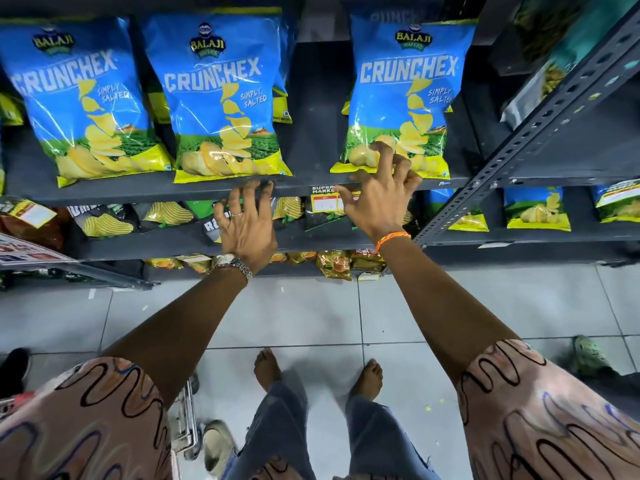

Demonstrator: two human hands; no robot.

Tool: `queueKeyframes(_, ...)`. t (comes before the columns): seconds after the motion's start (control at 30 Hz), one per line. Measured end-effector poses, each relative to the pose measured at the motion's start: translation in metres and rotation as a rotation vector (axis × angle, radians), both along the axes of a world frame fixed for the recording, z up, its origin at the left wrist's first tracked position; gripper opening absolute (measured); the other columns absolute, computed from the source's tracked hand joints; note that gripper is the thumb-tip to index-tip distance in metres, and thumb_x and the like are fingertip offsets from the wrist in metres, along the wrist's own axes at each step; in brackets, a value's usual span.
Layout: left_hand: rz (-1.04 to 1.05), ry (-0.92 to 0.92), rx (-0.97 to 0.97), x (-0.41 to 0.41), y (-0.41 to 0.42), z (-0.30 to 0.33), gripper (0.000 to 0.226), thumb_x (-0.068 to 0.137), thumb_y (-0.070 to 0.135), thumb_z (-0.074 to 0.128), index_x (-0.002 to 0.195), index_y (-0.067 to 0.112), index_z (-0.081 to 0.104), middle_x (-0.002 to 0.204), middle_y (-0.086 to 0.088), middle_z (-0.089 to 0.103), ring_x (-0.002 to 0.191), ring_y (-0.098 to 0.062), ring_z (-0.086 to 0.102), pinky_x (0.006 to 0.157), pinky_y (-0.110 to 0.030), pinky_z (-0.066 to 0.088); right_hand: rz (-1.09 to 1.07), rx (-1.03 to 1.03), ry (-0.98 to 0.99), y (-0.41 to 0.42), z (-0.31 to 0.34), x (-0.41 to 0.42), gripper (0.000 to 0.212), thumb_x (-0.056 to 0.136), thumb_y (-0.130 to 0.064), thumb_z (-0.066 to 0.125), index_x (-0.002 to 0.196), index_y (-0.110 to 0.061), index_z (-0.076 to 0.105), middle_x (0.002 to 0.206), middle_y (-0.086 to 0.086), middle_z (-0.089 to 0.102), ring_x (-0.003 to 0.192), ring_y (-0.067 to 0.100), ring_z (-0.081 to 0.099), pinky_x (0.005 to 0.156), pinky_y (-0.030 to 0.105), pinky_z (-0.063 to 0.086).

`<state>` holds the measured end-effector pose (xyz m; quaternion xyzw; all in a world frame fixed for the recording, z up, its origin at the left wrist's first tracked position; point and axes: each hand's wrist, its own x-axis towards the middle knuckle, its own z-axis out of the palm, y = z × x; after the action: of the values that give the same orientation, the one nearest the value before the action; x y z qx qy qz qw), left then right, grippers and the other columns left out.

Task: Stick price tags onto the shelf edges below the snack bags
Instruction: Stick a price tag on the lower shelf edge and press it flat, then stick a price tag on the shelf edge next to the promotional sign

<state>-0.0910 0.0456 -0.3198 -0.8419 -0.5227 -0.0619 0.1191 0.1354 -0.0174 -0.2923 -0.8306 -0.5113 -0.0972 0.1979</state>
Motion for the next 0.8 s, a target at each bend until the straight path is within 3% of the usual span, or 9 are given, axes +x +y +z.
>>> queueKeyframes(0.17, 0.01, -0.012, -0.017, -0.004, -0.011, 0.018, 0.088, 0.059, 0.031, 0.073, 0.142, 0.023, 0.047, 0.145, -0.005, 0.038, 0.127, -0.031, 0.034, 0.097, -0.048, 0.024, 0.004, 0.198, 0.066, -0.035, 0.015, 0.007, 0.017, 0.075, -0.043, 0.072, 0.086, -0.029, 0.075, 0.138, 0.003, 0.049, 0.119, 0.034, 0.036, 0.088, 0.047, 0.028)
queueKeyframes(0.27, 0.002, -0.067, -0.03, -0.014, -0.002, 0.023, 0.082, 0.063, 0.031, 0.071, 0.141, 0.025, 0.045, 0.147, -0.005, 0.038, 0.129, -0.033, 0.038, 0.099, -0.053, 0.025, -0.066, 0.231, 0.126, -0.037, 0.023, 0.005, 0.019, 0.07, -0.036, 0.074, 0.088, -0.03, 0.074, 0.137, 0.004, 0.05, 0.116, 0.034, 0.037, 0.089, 0.05, 0.029)
queueKeyframes(0.33, 0.291, -0.135, 0.096, -0.102, -0.006, 0.062, 0.079, 0.063, 0.03, 0.07, 0.138, 0.025, 0.046, 0.144, -0.005, 0.04, 0.128, -0.032, 0.038, 0.099, -0.051, 0.025, 0.216, 0.299, 0.176, 0.0, 0.063, -0.064, 0.022, 0.07, -0.035, 0.075, 0.091, -0.03, 0.075, 0.137, 0.006, 0.049, 0.116, 0.037, 0.039, 0.09, 0.05, 0.029)
queueKeyframes(0.53, 0.416, -0.386, -0.146, -0.126, 0.005, 0.079, 0.063, 0.077, 0.031, 0.065, 0.138, 0.024, 0.049, 0.138, -0.01, 0.048, 0.127, -0.039, 0.041, 0.1, -0.054, 0.034, 0.248, 0.299, 0.265, 0.014, 0.076, -0.098, 0.014, 0.075, -0.03, 0.079, 0.089, -0.03, 0.076, 0.134, 0.008, 0.052, 0.114, 0.037, 0.04, 0.085, 0.042, 0.023)
queueKeyframes(0.63, 0.493, -0.454, -0.222, -0.212, 0.039, 0.079, 0.049, 0.088, 0.034, 0.065, 0.134, 0.018, 0.056, 0.127, -0.013, 0.062, 0.126, -0.038, 0.049, 0.105, -0.05, 0.036, 0.377, 0.275, 0.27, 0.056, 0.091, -0.179, 0.009, 0.082, -0.037, 0.075, 0.088, -0.029, 0.076, 0.133, 0.004, 0.052, 0.116, 0.032, 0.037, 0.085, 0.045, 0.029)
queueKeyframes(0.73, 0.648, -0.749, -0.327, -0.29, 0.066, 0.073, 0.038, 0.092, 0.017, 0.064, 0.125, -0.003, 0.062, 0.121, -0.029, 0.065, 0.118, -0.043, 0.06, 0.101, -0.045, 0.043, 0.481, 0.192, 0.263, 0.094, 0.09, -0.266, 0.018, 0.086, -0.046, 0.073, 0.09, -0.029, 0.076, 0.136, 0.004, 0.049, 0.119, 0.03, 0.033, 0.088, 0.046, 0.027)
queueKeyframes(0.8, 0.789, -0.887, -0.41, -0.334, 0.081, 0.065, 0.042, 0.095, 0.018, 0.061, 0.129, -0.006, 0.057, 0.129, -0.032, 0.06, 0.122, -0.045, 0.057, 0.104, -0.045, 0.043, 0.526, 0.105, 0.235, 0.119, 0.084, -0.313, 0.024, 0.084, -0.049, 0.075, 0.097, -0.029, 0.076, 0.139, 0.004, 0.046, 0.121, 0.031, 0.031, 0.088, 0.045, 0.024)
